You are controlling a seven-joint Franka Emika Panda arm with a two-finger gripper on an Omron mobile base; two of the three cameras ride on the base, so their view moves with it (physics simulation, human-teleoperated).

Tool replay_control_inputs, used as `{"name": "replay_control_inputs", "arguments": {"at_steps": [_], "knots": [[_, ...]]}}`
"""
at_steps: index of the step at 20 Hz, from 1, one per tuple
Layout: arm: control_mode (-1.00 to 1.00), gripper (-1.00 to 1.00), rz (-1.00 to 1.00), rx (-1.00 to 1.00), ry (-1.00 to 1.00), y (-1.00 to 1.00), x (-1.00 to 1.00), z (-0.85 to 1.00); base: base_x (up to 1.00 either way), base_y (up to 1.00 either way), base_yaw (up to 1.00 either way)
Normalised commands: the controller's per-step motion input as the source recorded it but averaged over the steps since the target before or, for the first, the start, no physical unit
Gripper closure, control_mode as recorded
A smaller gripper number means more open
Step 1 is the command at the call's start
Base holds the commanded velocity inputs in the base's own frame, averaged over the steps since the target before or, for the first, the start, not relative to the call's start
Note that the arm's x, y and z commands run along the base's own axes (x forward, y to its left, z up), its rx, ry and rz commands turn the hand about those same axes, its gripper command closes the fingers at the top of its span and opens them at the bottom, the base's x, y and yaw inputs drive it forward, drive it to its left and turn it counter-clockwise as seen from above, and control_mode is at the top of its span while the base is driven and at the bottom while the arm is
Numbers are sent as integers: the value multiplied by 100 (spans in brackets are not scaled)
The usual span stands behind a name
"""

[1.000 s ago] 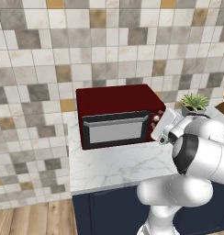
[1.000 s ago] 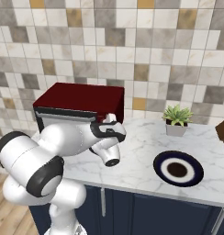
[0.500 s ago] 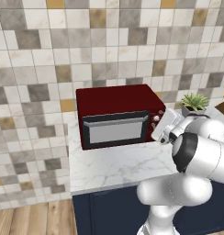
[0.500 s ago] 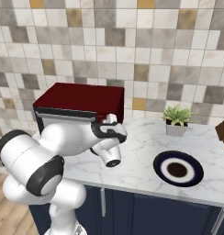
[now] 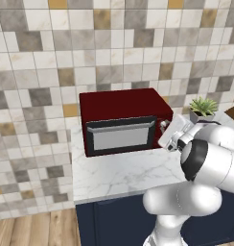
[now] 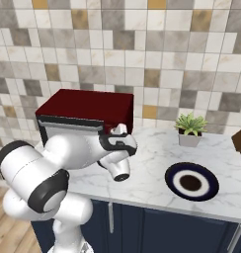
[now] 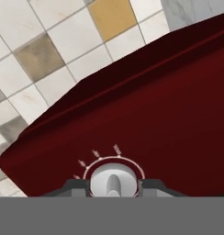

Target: Pull the toaster oven rack outwards. Pick up the baguette from the plate and place it on the toaster oven rack. Close the toaster oven door fully and set the temperature to the lowest setting.

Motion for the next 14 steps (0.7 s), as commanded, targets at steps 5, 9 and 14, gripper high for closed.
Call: {"name": "replay_control_inputs", "arguments": {"at_steps": [5,9,14], "knots": [[-100,100,0,0,6,0,43,0,0,0,0],[-100,100,0,0,5,0,28,0,0,0,0],[-100,100,0,0,11,-3,37,0,0,0,0]]}}
